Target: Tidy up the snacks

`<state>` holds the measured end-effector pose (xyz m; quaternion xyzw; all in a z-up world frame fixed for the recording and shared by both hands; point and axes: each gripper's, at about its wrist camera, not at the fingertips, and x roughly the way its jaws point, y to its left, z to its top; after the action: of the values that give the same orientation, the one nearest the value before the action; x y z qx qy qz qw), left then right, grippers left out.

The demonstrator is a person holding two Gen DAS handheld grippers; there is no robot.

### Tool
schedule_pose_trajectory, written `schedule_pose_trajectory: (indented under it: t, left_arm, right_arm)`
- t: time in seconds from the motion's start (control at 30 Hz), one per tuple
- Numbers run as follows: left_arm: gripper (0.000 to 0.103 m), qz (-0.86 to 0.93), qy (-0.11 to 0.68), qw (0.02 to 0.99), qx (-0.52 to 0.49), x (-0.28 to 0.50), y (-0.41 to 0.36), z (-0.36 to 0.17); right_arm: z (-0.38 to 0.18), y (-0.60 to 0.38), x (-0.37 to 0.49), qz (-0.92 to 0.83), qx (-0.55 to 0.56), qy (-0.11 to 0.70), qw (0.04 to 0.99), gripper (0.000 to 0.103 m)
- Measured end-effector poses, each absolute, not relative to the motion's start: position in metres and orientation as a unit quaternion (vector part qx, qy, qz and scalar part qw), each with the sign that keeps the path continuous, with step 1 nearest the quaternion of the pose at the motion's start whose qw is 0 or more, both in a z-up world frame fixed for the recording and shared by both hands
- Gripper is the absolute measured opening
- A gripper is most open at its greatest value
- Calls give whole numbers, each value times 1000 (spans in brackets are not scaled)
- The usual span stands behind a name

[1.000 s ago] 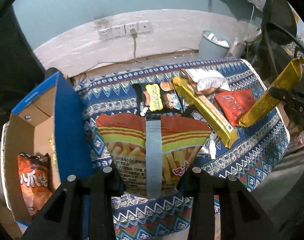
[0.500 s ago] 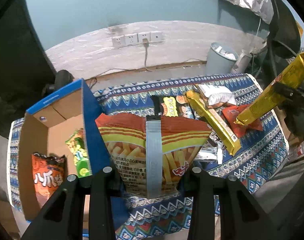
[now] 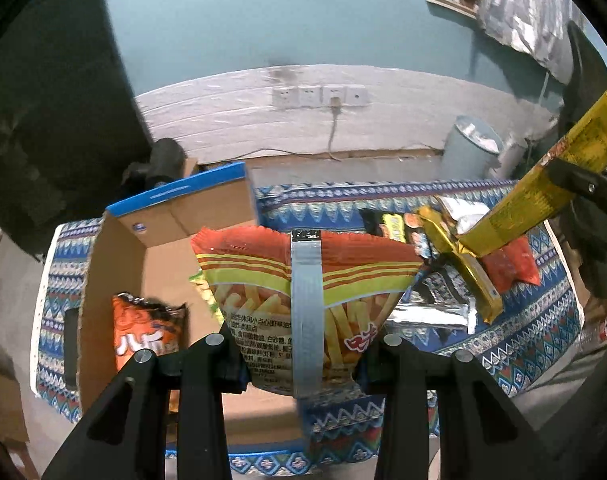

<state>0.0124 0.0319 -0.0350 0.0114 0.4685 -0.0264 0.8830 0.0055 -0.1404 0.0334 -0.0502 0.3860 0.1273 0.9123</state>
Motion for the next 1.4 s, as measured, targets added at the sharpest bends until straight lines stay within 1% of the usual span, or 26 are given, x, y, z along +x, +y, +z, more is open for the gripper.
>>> schedule_pose_trajectory:
  t: [0.27, 0.6, 0.87, 1.1, 1.4]
  left_arm:
    - [38, 3, 458, 889, -16, -3, 75, -25]
    - [38, 46, 458, 887, -38, -20, 122, -27]
    - [38, 69, 455, 886, -51, -30, 146, -26]
    - [38, 88, 464, 879, -66, -36, 166, -35]
    - [38, 100, 476, 870, -79, -34, 180, -47]
  right_arm:
    - [47, -87, 2, 186, -62, 371, 908, 27]
    - [55, -20, -9, 256, -85, 362, 893, 27]
    - [57, 22, -18, 299, -105, 358, 878, 27]
    - [45, 47, -26, 320, -124, 373, 862, 27]
    - [21, 62, -18, 326, -131, 417, 839, 27]
